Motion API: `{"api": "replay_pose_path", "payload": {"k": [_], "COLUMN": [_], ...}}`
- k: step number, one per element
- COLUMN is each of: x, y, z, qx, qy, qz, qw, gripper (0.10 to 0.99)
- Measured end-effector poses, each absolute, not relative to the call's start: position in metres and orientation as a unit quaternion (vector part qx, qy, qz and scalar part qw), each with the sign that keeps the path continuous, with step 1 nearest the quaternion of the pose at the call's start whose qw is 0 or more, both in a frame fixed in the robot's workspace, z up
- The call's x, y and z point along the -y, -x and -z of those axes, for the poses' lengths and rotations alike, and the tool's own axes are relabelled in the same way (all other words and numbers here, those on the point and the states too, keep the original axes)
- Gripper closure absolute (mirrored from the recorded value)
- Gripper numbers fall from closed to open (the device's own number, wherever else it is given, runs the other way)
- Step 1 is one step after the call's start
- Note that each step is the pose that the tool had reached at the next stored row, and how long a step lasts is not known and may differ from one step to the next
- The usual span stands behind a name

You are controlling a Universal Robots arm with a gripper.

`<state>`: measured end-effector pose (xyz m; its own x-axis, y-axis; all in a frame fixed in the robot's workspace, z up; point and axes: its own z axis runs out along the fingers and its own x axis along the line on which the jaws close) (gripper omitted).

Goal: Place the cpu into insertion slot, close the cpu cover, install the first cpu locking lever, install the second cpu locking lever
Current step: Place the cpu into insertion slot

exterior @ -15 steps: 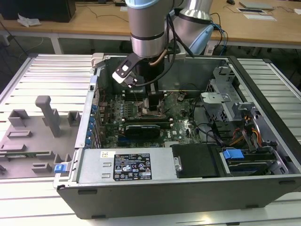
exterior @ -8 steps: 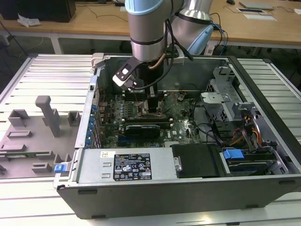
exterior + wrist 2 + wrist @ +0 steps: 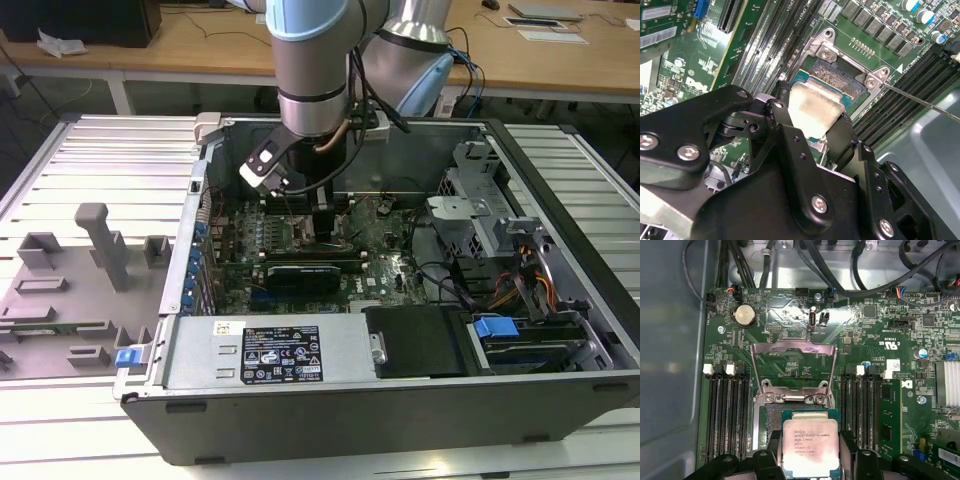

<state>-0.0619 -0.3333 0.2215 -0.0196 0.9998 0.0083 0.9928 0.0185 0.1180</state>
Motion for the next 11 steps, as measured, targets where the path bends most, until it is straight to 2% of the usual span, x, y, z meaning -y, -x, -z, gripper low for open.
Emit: {"api": "replay_pose_path", "payload": {"k": [11], "x": [0.3244], "y": [0.0629], "z": [-0.2129], "qx": [-0.709], "qy": [-0.702], "qz": [-0.045], "qw": [0.039], "gripper": [0.545]}}
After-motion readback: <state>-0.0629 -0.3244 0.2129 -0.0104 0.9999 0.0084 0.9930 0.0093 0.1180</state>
